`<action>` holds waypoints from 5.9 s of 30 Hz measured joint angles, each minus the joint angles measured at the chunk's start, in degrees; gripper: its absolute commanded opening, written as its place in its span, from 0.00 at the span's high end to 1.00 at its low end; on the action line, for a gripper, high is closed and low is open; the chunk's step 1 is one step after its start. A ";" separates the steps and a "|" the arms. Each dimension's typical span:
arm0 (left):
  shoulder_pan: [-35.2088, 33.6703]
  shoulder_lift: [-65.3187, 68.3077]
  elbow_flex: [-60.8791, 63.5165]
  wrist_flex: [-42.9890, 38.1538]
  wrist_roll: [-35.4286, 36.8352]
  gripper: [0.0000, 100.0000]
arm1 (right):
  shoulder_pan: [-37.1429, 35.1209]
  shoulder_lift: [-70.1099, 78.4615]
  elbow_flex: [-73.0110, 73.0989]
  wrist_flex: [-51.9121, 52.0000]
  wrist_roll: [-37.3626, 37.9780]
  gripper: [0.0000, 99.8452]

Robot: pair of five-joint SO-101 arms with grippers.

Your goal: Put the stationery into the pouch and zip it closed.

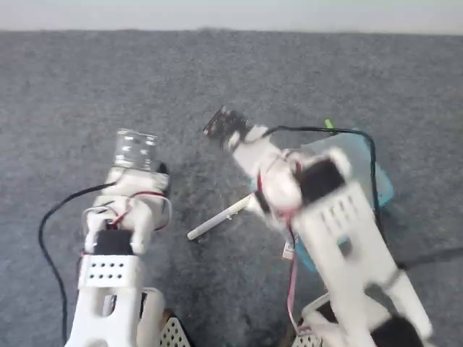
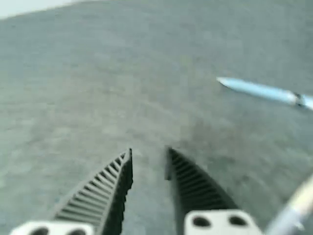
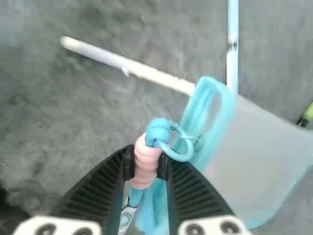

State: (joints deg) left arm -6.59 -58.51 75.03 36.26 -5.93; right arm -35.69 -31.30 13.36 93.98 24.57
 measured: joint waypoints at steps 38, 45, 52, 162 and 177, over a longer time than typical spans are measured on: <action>22.24 -19.34 -4.22 16.44 -2.64 0.75 | -6.24 -21.10 20.66 -5.27 -5.10 0.99; 17.93 -16.70 -4.40 16.79 1.85 0.75 | -2.99 -22.86 20.57 -5.80 -5.01 0.99; 21.71 -16.53 -4.40 16.79 2.11 0.72 | -8.09 -23.03 20.57 -5.80 -5.10 0.99; 9.14 -18.29 10.20 -1.76 4.84 0.79 | 4.57 -16.97 19.69 -9.23 3.60 0.99; 13.54 -18.29 13.98 -1.85 4.48 0.82 | -5.54 -29.89 25.58 -8.26 3.60 0.99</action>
State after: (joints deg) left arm 6.95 -76.79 89.01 34.42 -1.45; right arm -41.23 -61.19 38.95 85.71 28.18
